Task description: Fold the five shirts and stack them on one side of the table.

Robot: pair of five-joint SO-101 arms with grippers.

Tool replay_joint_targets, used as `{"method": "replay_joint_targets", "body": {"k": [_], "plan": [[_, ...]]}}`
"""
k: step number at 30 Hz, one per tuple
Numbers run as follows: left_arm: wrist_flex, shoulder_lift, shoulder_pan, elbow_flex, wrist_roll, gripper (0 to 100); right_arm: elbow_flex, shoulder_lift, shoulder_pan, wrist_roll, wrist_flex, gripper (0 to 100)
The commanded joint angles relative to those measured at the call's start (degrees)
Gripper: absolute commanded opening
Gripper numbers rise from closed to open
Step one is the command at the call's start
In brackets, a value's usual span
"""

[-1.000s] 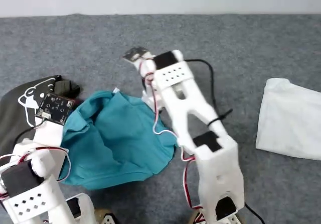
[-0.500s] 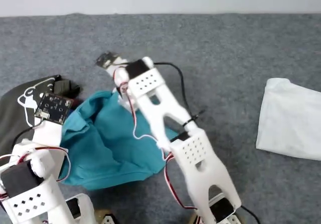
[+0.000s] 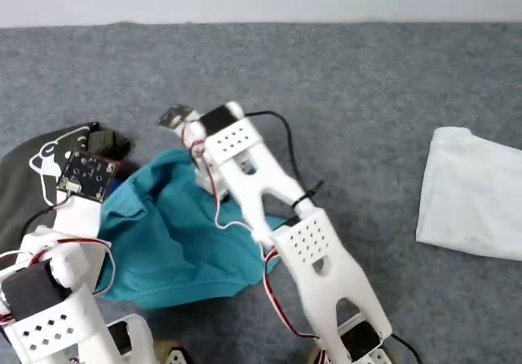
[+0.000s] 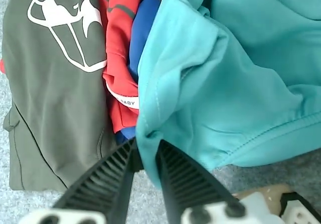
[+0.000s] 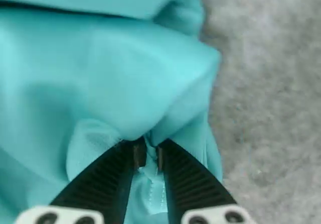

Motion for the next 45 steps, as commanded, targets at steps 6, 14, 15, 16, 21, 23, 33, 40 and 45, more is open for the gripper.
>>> {"method": "replay_joint_targets", "body": {"k": [6, 14, 15, 16, 21, 23, 33, 40, 45], "plan": [[-4.31, -0.26, -0.18, -0.57, 0.62, 1, 7.03, -9.98, 8.57, -0.18, 2.77, 0.8], [-10.99, -0.09, -0.09, -0.31, 0.70, 1, 36.31, -29.41, 13.85, 2.11, 2.59, 0.9], [-11.96, -0.09, -0.09, -0.13, 0.70, 1, 39.56, -31.87, 14.81, 2.20, 2.59, 0.9], [-12.84, -0.09, 0.00, -0.04, 0.70, 1, 42.46, -34.07, 15.78, 2.20, 2.59, 0.9], [-14.68, 0.00, 2.73, 0.04, 0.70, 1, 55.30, -44.09, 20.44, 2.29, 2.51, 0.9], [-14.77, 0.00, 5.36, 0.40, 0.70, 1, 60.22, -47.52, 21.32, 2.99, 2.51, 0.9], [-22.07, -0.09, 8.26, 11.65, 0.70, 1, 84.57, -66.51, 21.23, 6.51, 2.51, 0.9], [-23.47, -0.09, 8.35, 13.32, 4.75, 1, 86.24, -80.13, 21.14, 9.41, 2.51, 0.9], [-23.03, -0.26, 8.35, 13.32, 4.66, 1, 77.71, -82.33, 19.12, 9.23, 2.42, 13.9]]}}
